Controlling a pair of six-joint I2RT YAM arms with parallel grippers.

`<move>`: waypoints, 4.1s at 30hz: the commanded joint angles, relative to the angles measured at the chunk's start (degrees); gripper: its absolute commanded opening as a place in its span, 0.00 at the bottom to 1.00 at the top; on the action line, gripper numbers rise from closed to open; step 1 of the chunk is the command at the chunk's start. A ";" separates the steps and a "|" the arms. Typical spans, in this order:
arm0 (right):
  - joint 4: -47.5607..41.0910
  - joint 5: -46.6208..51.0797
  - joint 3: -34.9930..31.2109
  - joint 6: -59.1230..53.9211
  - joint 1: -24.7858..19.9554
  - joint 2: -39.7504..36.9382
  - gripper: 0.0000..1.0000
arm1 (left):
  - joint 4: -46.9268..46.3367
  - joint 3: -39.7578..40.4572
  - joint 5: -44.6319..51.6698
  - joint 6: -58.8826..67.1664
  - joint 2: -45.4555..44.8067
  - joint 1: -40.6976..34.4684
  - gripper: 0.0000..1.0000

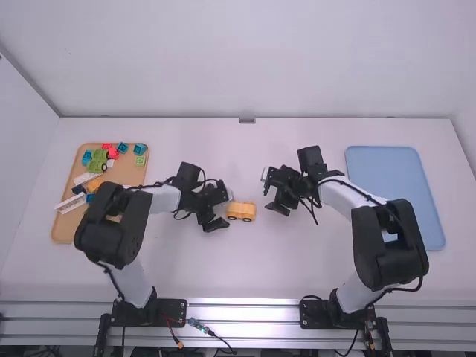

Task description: Assemble lego blocks to make yellow taxi

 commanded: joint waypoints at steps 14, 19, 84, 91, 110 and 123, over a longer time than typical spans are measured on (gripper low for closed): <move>4.68 4.79 0.00 0.10 -0.22 -1.23 0.99 | -7.98 13.40 -56.30 -10.54 -7.56 0.83 0.99; 5.51 4.96 0.00 0.04 -0.22 -1.23 0.99 | -13.57 19.76 -55.63 -20.17 -7.56 6.29 0.99; 9.38 9.77 0.00 6.99 -0.48 -1.23 0.99 | -50.69 59.23 -33.66 11.76 24.70 45.97 0.78; 9.77 11.21 0.00 9.06 -0.48 -1.23 0.99 | -47.87 58.73 -33.31 11.80 24.70 47.54 0.81; 9.35 9.88 0.00 9.06 -0.44 -1.23 0.99 | -43.69 54.38 -22.80 25.29 24.72 51.56 0.82; 9.40 9.90 0.00 9.06 -0.44 -1.23 0.99 | -34.60 46.77 -21.22 25.05 24.70 51.56 0.61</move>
